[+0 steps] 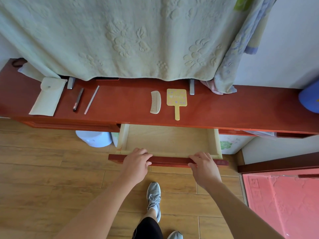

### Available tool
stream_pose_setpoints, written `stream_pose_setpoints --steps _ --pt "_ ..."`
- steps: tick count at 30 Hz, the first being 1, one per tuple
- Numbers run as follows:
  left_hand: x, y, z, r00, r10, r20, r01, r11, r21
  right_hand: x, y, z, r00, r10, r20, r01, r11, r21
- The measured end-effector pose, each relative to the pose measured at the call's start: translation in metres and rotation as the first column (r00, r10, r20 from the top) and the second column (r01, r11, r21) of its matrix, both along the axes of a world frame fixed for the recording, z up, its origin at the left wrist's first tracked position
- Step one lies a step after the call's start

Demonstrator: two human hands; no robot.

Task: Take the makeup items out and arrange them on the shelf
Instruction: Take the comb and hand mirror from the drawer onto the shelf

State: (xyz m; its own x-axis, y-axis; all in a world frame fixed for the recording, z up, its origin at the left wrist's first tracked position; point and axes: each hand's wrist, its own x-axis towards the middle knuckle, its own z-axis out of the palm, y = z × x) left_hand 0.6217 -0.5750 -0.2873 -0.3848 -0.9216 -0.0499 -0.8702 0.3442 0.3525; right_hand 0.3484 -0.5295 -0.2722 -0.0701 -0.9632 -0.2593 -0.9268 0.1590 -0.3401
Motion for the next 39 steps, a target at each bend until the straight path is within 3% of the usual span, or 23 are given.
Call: stream_pose_setpoints --steps 12,17,21,26,39 --pt "-0.010 -0.057 0.007 1.000 0.020 -0.017 -0.021 0.998 -0.054 -0.005 -0.056 0.007 0.999 -0.037 -0.004 0.037 0.999 -0.004" --pt "-0.012 -0.075 0.022 0.993 0.049 0.108 -0.046 0.998 -0.033 -0.007 -0.069 0.019 0.987 0.035 -0.155 -0.053 0.992 -0.111" --pt "-0.007 -0.091 0.022 0.984 0.042 0.174 -0.051 0.998 0.044 -0.018 -0.091 0.025 0.964 0.093 -0.250 -0.091 0.996 0.019" --pt "-0.005 -0.097 0.019 0.985 0.037 0.167 -0.047 0.997 0.058 -0.030 -0.106 0.023 0.967 0.132 -0.219 -0.103 0.985 0.136" --pt "-0.021 -0.112 -0.005 0.971 0.234 -0.041 -0.237 0.944 -0.227 -0.018 -0.110 -0.010 0.983 -0.153 -0.106 0.121 0.957 -0.265"
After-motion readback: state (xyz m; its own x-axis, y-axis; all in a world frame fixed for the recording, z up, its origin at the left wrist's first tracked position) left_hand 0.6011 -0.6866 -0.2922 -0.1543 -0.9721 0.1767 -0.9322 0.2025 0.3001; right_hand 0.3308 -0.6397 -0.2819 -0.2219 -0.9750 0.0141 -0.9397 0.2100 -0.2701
